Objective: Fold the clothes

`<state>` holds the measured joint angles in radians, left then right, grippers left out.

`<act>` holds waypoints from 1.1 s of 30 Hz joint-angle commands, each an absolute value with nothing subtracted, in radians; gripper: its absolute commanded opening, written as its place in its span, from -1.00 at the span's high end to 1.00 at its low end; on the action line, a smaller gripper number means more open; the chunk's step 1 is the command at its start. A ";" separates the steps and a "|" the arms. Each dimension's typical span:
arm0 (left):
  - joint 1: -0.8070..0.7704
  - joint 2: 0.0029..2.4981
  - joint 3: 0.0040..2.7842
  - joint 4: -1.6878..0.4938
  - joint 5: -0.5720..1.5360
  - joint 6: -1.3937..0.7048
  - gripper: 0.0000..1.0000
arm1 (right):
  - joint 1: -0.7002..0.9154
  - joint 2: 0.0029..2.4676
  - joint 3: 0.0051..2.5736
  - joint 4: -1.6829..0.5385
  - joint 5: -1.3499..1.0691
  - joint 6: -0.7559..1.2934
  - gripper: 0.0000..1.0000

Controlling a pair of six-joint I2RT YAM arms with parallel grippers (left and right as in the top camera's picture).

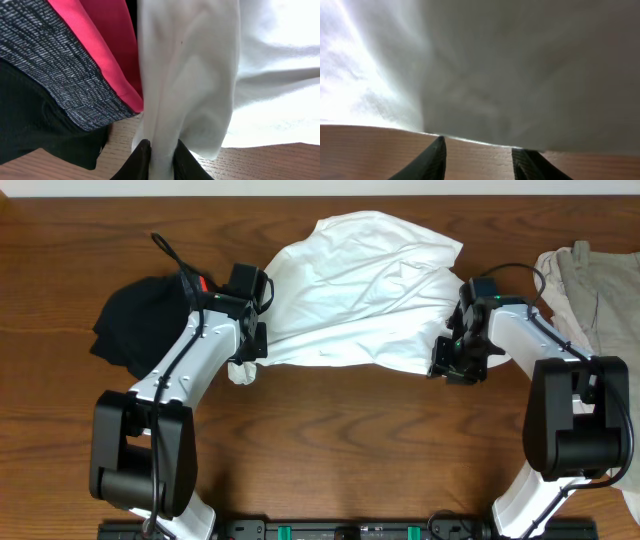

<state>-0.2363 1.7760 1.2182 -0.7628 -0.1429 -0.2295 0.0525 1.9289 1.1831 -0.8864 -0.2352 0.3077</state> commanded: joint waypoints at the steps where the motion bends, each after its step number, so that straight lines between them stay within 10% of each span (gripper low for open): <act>1: -0.232 1.765 1.229 -0.766 -0.165 -0.231 0.67 | 0.015 1.949 1.157 -0.863 -0.163 0.333 0.11; 8: -0.232 1.765 1.229 -0.766 -0.165 -0.231 0.67 | -0.014 1.949 1.157 -0.846 -0.127 0.359 0.16; 14: -0.232 1.765 1.229 -0.768 -0.165 -0.231 0.66 | -0.014 1.948 1.158 -0.861 -0.131 0.362 0.97; 33: -0.232 1.609 1.230 -0.836 -0.165 -0.231 0.66 | -0.169 1.462 1.263 -1.055 -0.054 0.279 0.97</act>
<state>-0.2363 1.6669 1.2182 -0.8310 -0.1429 -0.2295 -0.1547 1.5105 1.2568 -1.0428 -0.0719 0.3023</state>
